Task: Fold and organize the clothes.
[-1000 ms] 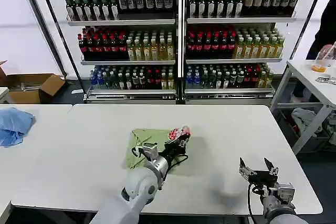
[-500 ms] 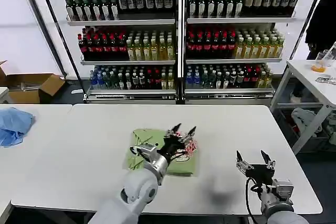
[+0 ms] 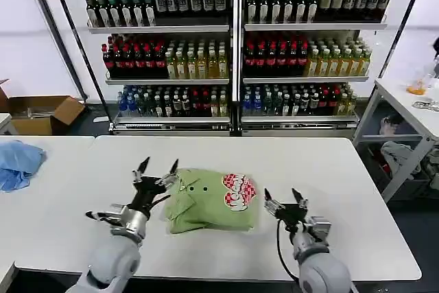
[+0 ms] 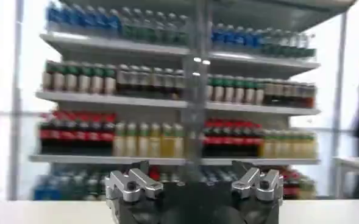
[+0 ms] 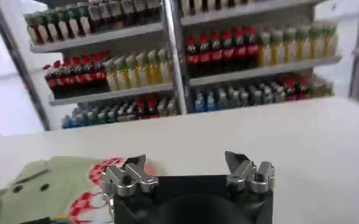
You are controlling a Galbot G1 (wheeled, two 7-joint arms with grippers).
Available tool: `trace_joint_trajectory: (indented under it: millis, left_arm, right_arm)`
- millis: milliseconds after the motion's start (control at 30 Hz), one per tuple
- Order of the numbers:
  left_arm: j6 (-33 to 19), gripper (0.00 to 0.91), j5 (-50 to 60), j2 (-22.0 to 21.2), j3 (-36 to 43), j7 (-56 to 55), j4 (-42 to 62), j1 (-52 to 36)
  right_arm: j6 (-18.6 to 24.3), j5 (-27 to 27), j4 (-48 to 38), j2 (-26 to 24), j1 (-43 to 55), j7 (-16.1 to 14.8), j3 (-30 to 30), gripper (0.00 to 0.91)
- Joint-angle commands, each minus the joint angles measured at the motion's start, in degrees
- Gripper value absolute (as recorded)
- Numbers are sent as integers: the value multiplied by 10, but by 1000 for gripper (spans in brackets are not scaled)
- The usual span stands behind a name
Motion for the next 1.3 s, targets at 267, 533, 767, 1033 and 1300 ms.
trace_joint_trajectory:
  millis: [267, 533, 767, 1033, 1300]
  left_arm:
    - [-20, 907, 23, 24, -107, -7, -38, 95]
    - [-13, 907, 19, 23, -106, -9, -44, 97]
    - [-11, 907, 19, 23, -103, -8, -44, 97]
    - [-10, 907, 15, 24, -102, -8, -46, 98]
    - [-8, 907, 17, 19, -89, -6, -49, 93]
  right_arm:
    - [-56, 153, -207, 92, 188, 79, -124, 363]
    - [-55, 168, -202, 79, 188, 105, -122, 0]
    - [-49, 151, -205, 59, 187, 103, -101, 0]
    - [-32, 88, -191, -1, 178, 50, -59, 0]
    - [-35, 4, -111, -69, 117, -41, -21, 907]
